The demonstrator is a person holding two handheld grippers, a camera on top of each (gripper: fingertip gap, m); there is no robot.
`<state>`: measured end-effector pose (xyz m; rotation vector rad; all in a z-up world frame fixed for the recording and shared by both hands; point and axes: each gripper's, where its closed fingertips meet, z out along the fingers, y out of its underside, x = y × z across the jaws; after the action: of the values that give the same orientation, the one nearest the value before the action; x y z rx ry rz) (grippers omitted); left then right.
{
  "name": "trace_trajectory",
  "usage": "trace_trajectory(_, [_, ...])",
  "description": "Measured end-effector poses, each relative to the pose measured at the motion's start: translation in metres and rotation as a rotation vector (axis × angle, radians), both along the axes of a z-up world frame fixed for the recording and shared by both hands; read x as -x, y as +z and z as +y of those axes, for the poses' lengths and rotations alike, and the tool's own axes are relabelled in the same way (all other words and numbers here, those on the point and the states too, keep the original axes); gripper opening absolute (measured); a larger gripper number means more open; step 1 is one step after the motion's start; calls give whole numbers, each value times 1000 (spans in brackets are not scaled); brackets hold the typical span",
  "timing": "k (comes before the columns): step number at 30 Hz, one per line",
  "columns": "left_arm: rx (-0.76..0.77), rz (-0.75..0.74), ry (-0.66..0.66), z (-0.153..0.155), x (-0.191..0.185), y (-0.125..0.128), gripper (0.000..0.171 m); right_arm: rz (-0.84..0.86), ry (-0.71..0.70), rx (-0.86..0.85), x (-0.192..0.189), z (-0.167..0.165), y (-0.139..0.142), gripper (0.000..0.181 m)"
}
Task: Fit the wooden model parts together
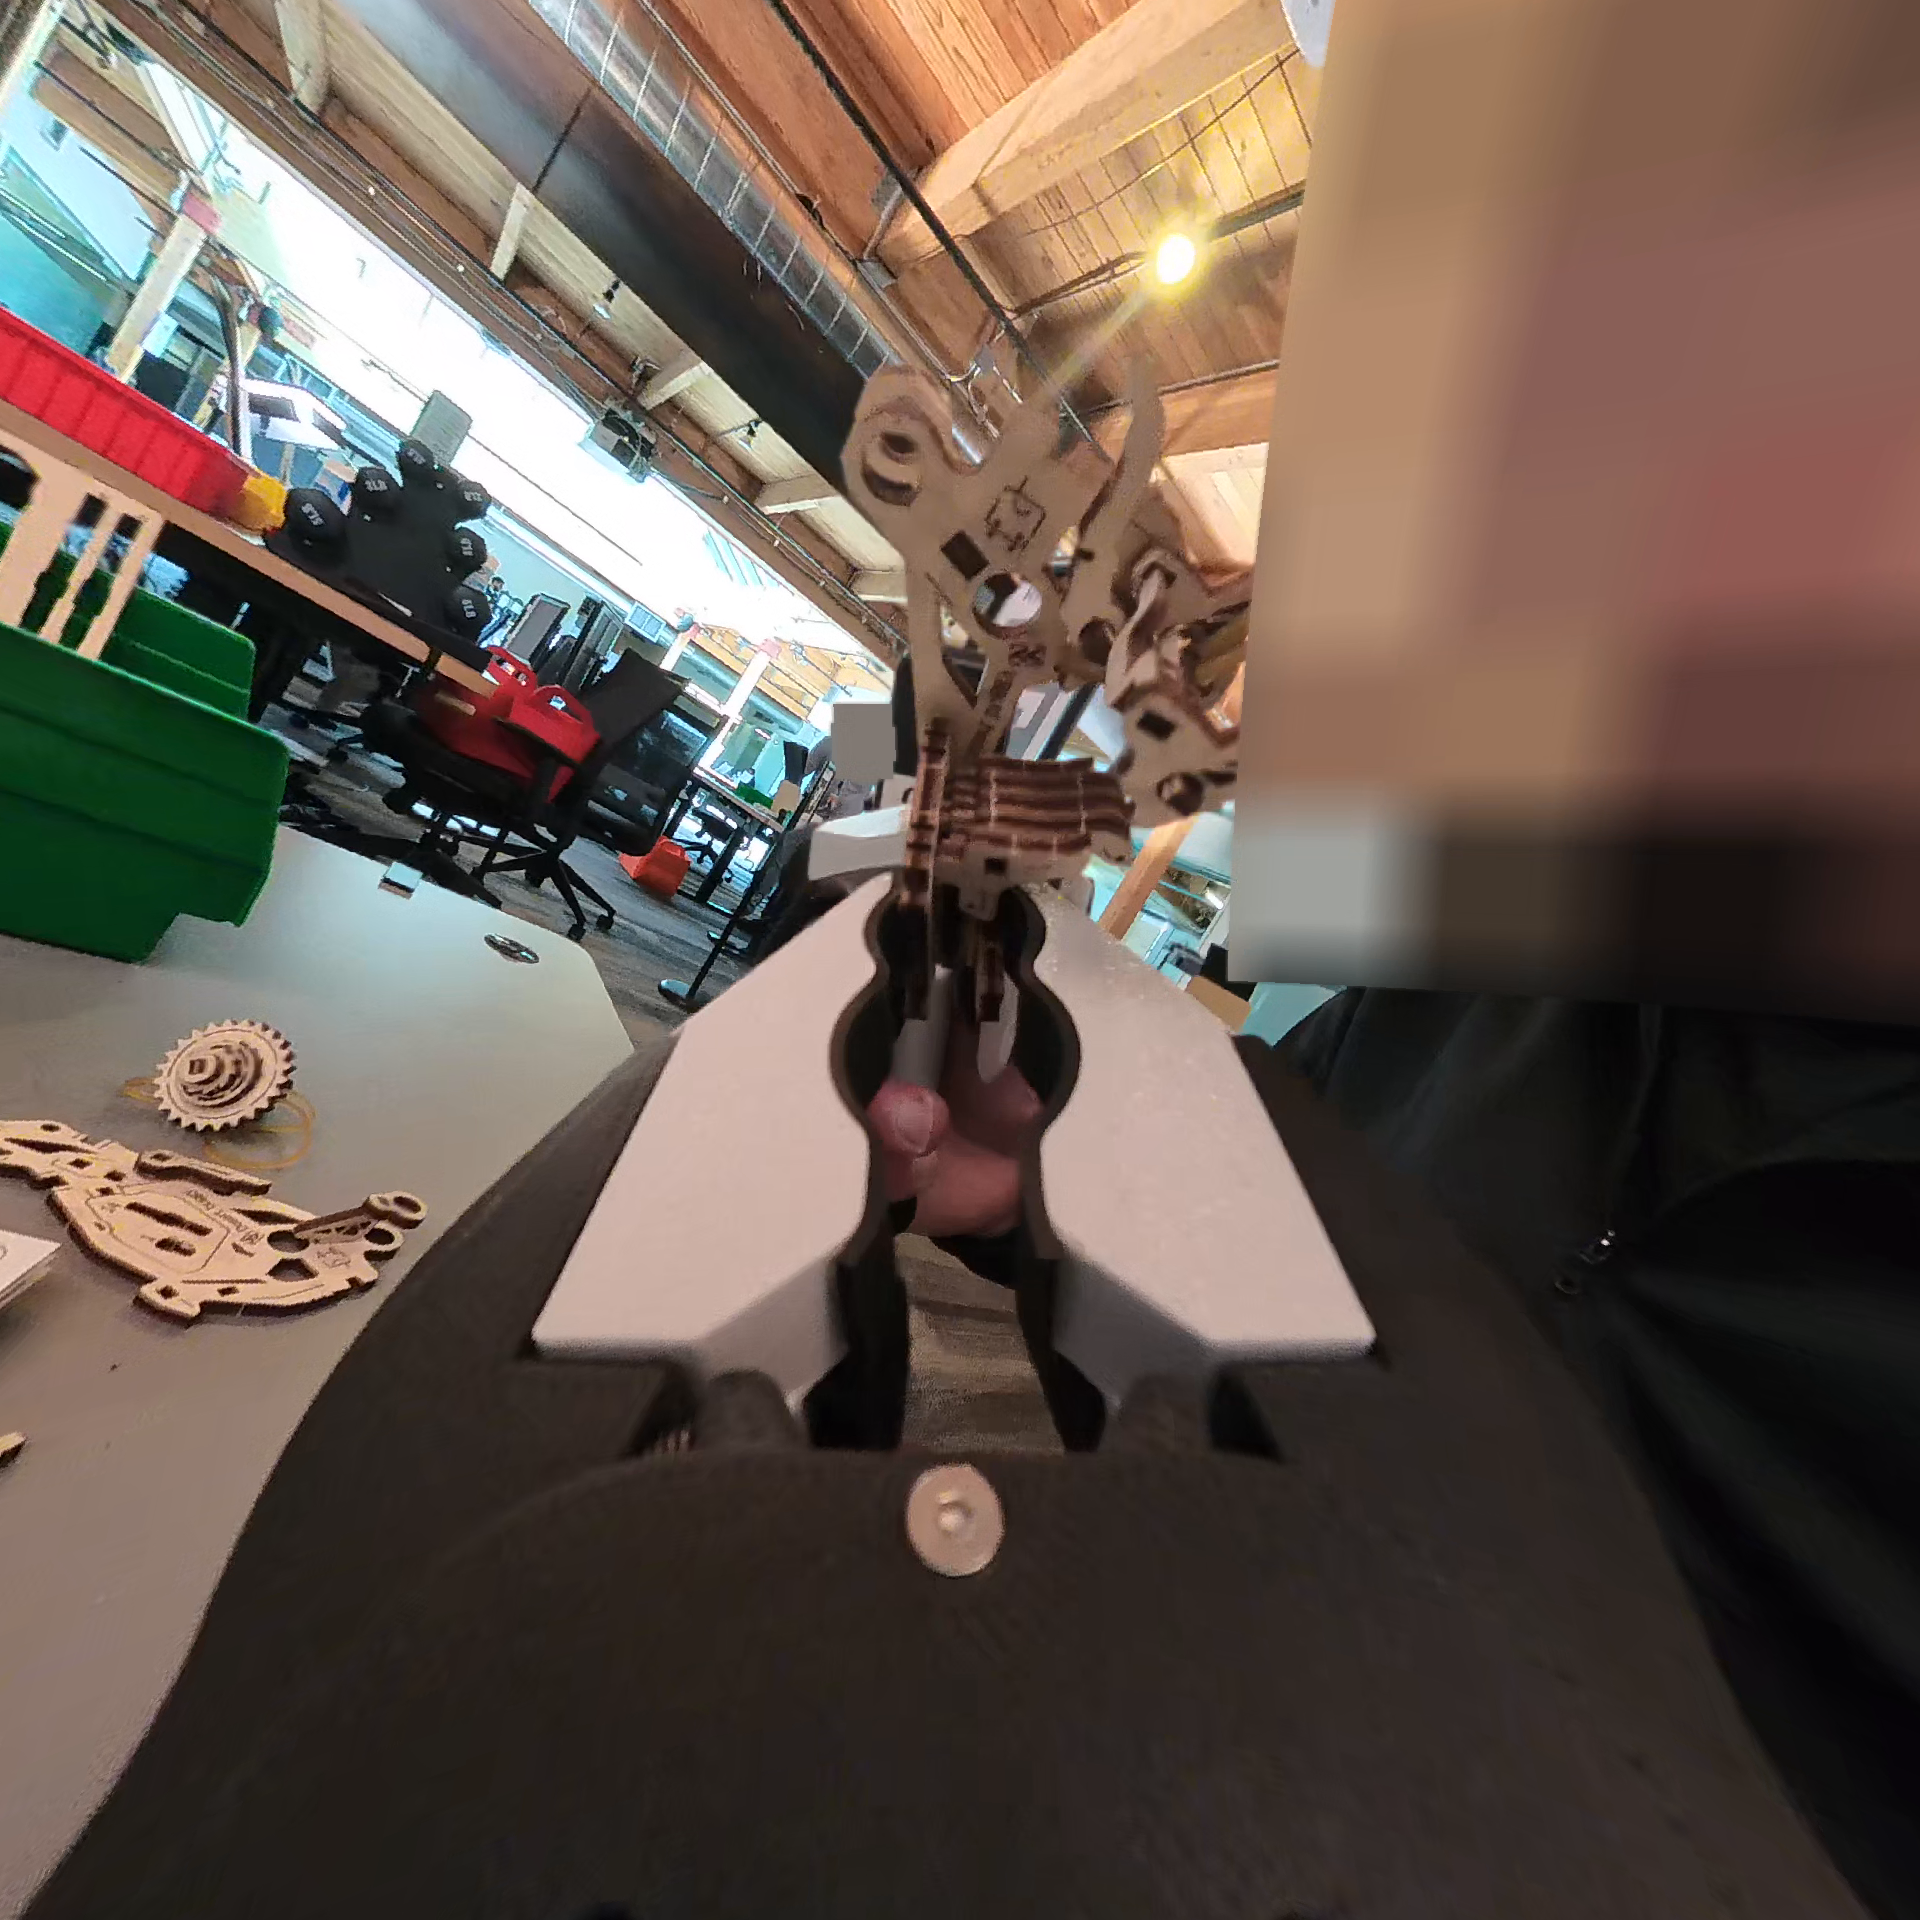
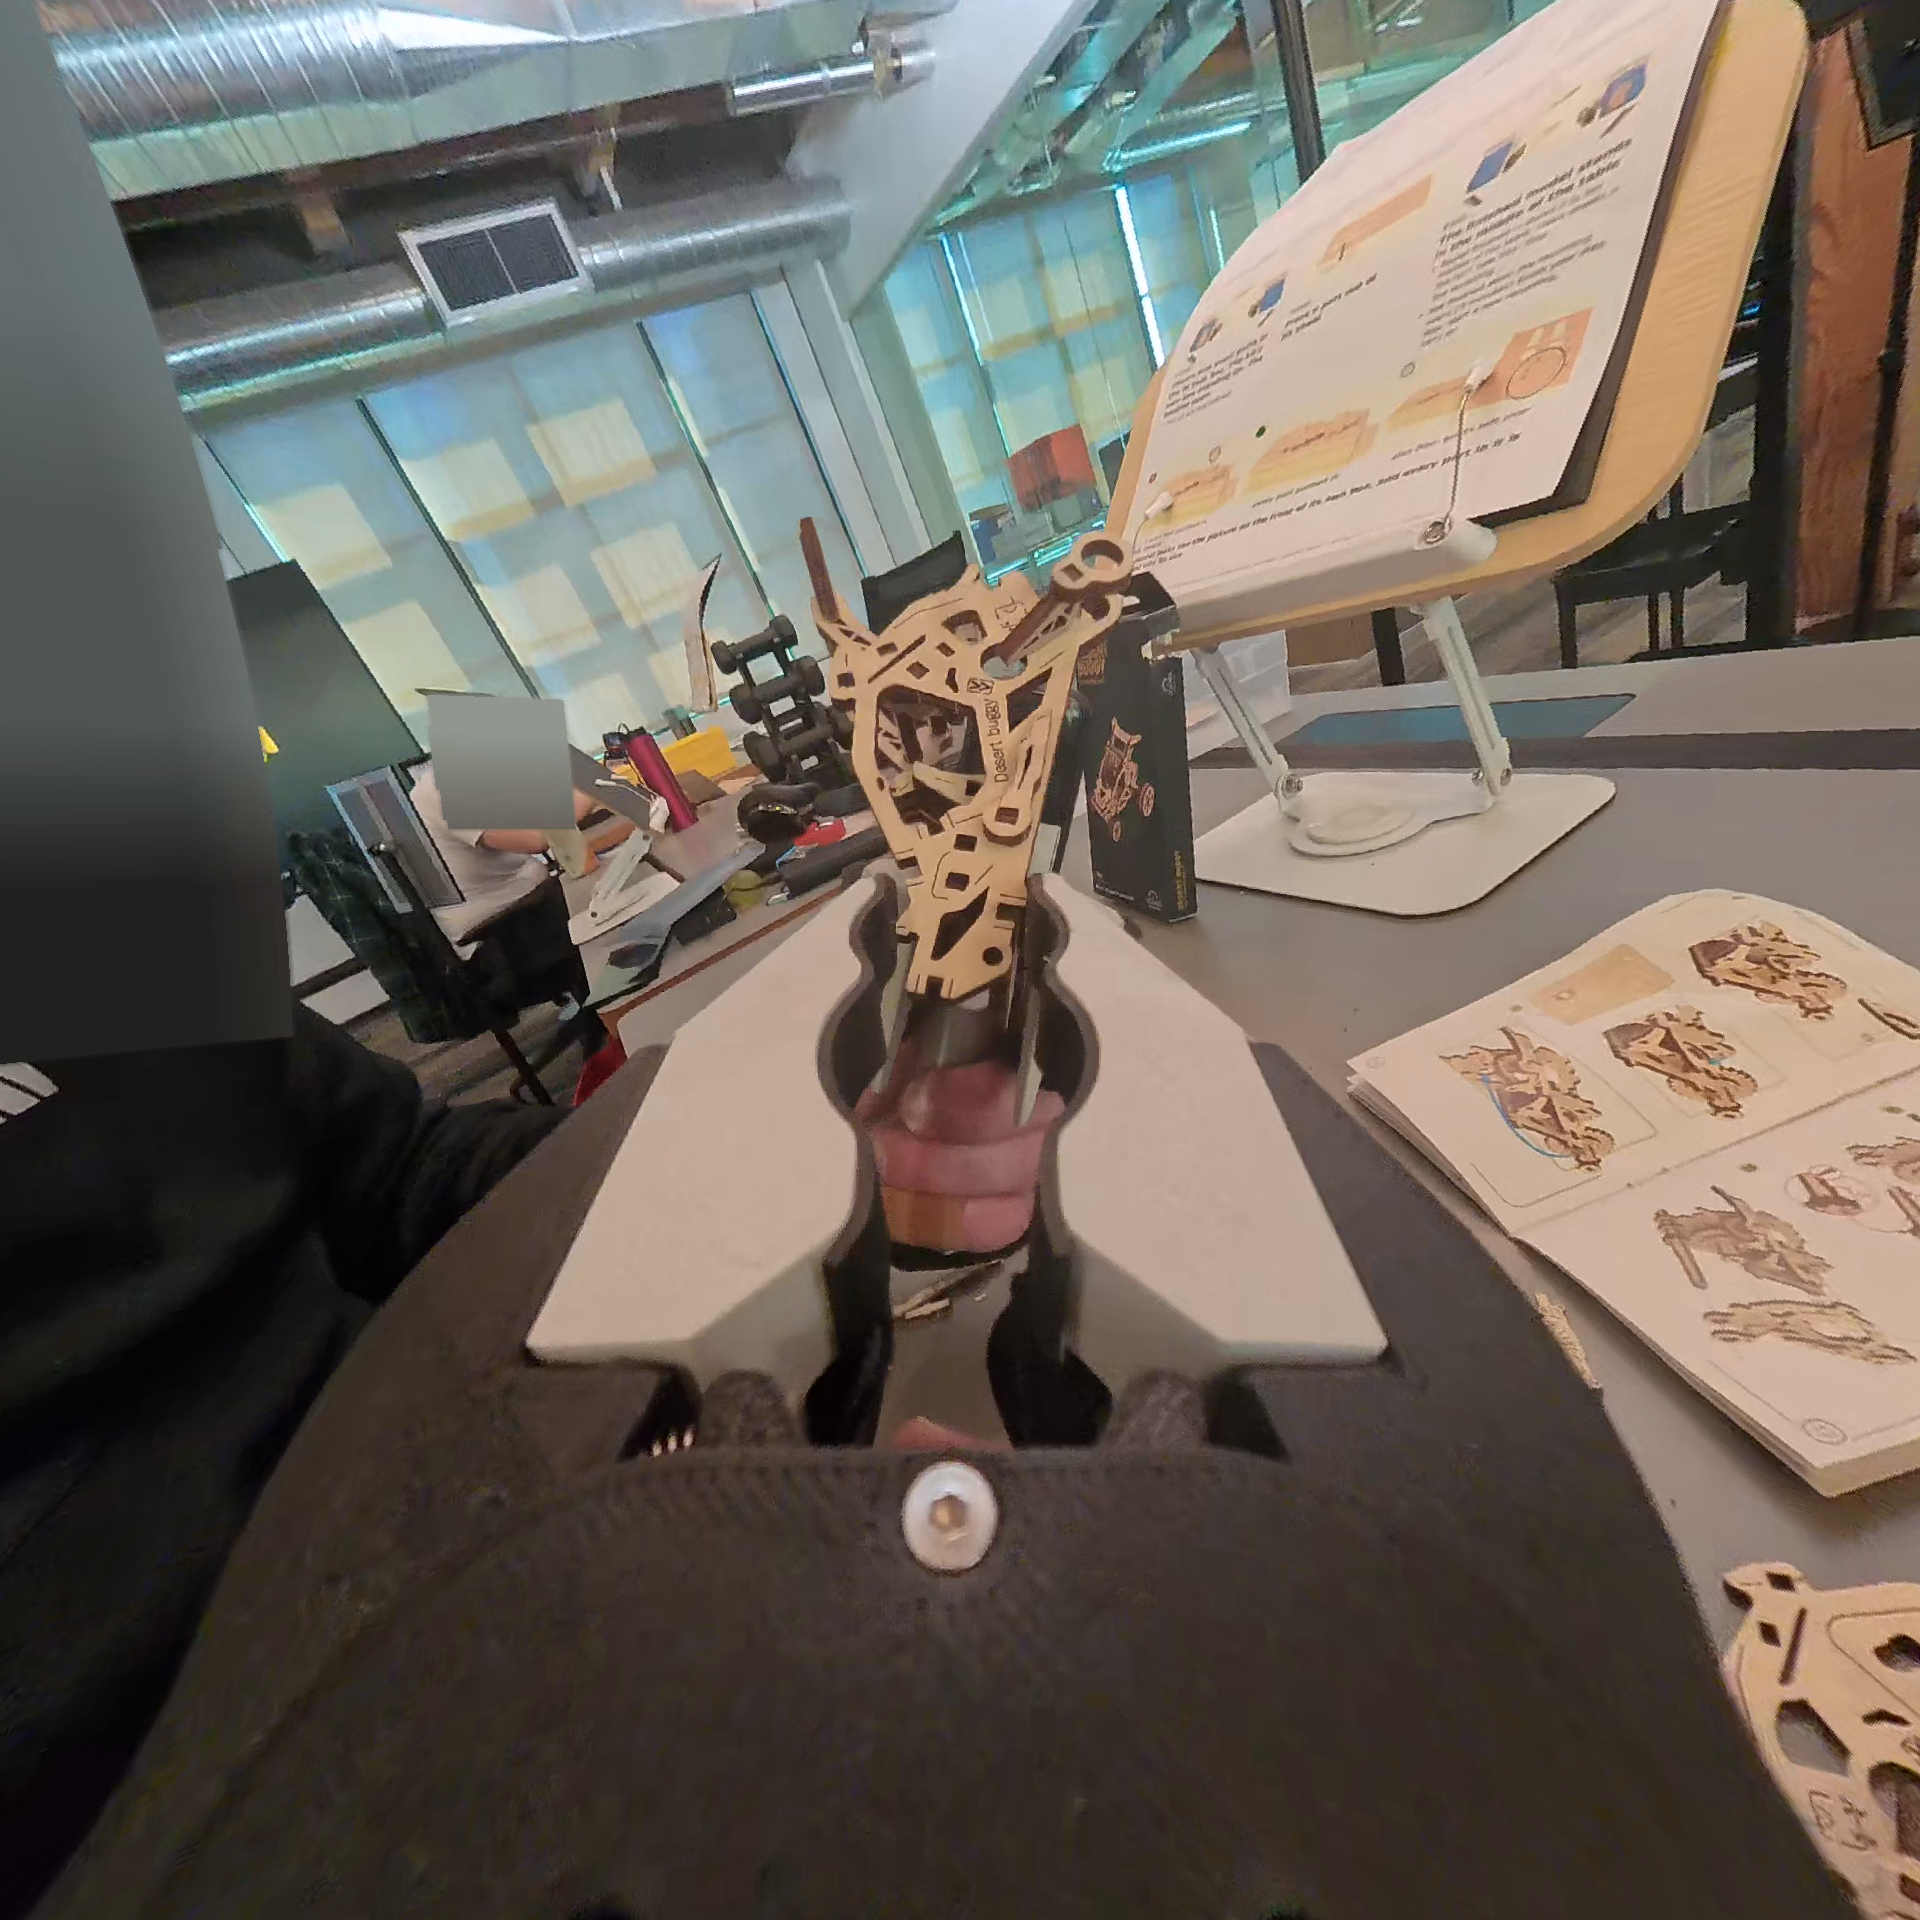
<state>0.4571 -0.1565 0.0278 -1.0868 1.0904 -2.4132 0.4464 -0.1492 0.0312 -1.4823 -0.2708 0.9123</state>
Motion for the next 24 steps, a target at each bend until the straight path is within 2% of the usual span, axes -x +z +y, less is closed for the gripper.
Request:
trace_trajectory(5, [34, -25, -10, 1, 3, 0, 15, -3, -36, -38, -3, -2, 5, 21])
trace_trajectory(12, [-11, -26, 1, -2, 3, 0, 14, -4, -16, -44, -3, -4, 5, 21])
trace_trajectory(14, [-35, -23, 11, -2, 3, 0, 14, 10, 10, -35, -5, -6, 9, 31])
trace_trajectory(18, [-113, -13, 11, -7, 3, -1, 13, -14, 10, -35, -12, -9, 13, 5])
trace_trajectory(24, [-162, -11, 30, -10, 3, -2, 13, -85, 11, -4, -13, -10, 9, 0])
